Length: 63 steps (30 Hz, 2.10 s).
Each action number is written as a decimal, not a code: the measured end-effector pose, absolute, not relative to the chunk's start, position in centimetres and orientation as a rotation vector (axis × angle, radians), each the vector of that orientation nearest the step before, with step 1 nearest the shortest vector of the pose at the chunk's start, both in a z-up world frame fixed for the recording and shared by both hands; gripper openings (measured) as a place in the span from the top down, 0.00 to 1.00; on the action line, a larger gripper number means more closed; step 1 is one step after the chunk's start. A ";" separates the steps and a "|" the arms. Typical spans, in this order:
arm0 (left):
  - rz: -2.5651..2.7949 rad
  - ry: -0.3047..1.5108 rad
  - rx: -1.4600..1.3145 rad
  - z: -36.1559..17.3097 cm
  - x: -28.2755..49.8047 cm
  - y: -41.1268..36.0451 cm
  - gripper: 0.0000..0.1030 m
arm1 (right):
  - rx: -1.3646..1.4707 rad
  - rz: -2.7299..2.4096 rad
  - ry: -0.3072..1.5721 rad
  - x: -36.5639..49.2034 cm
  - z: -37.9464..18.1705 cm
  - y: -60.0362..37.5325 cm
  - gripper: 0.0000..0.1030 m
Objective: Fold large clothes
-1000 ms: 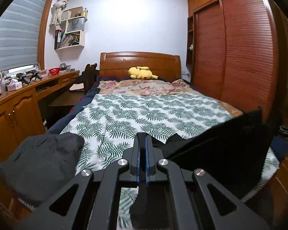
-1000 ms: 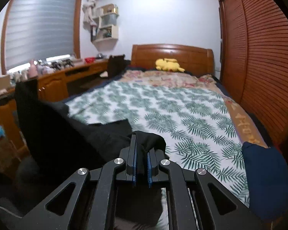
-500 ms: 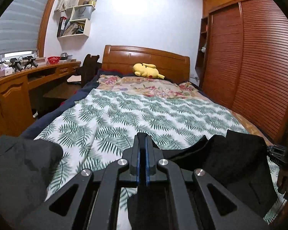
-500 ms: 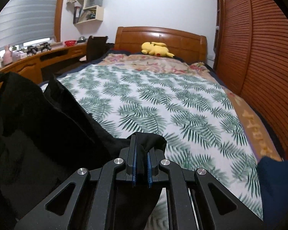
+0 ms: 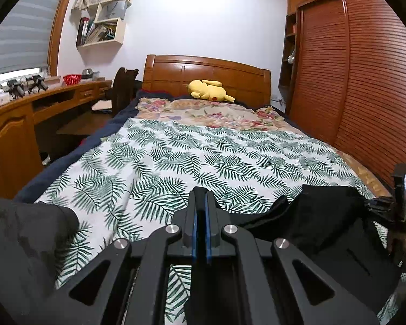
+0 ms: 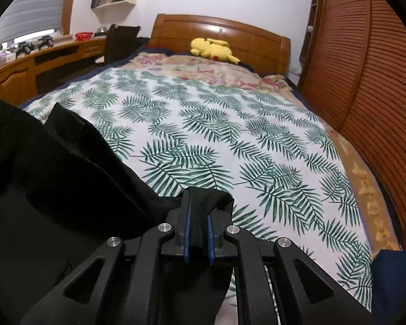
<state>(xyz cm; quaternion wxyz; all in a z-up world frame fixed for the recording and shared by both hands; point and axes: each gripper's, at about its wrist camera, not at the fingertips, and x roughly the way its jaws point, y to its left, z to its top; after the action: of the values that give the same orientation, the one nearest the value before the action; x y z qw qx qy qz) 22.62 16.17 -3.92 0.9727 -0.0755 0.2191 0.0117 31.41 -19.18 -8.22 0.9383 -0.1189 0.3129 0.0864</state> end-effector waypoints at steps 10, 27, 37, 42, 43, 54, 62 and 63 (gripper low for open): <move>-0.054 0.494 -0.152 -4.2 22.6 14.5 0.85 | -0.226 0.144 0.735 33.5 -9.8 -18.5 0.87; -0.162 0.585 -0.072 -6.0 22.4 10.5 0.75 | -0.159 0.131 0.893 34.7 -12.2 -20.0 0.25; -0.218 0.632 -0.017 -7.4 21.7 8.1 0.75 | -0.113 0.170 1.070 36.4 -15.6 -20.3 0.48; -0.222 0.627 -0.023 -7.3 20.7 8.4 0.75 | -0.153 0.196 1.045 36.2 -15.2 -19.6 0.95; -0.219 0.624 -0.024 -7.2 20.6 8.5 0.75 | -0.165 0.186 1.034 36.4 -15.1 -19.5 0.96; -0.221 0.619 -0.034 -7.2 19.5 9.3 0.75 | -0.218 0.003 0.860 36.0 -10.9 -19.3 0.87; -0.230 0.640 -0.032 -8.1 18.0 9.5 0.75 | -0.226 0.031 0.780 29.1 -8.9 -18.4 0.42; -0.234 0.644 -0.030 -8.4 17.7 9.4 0.75 | -0.231 0.052 0.781 27.8 -8.8 -18.1 0.42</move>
<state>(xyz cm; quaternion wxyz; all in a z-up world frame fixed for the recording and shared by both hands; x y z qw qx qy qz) 17.75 9.37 -8.38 0.9418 -0.0149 0.3158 -0.1145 27.84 -18.14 -8.84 0.9180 -0.1121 0.3796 0.0251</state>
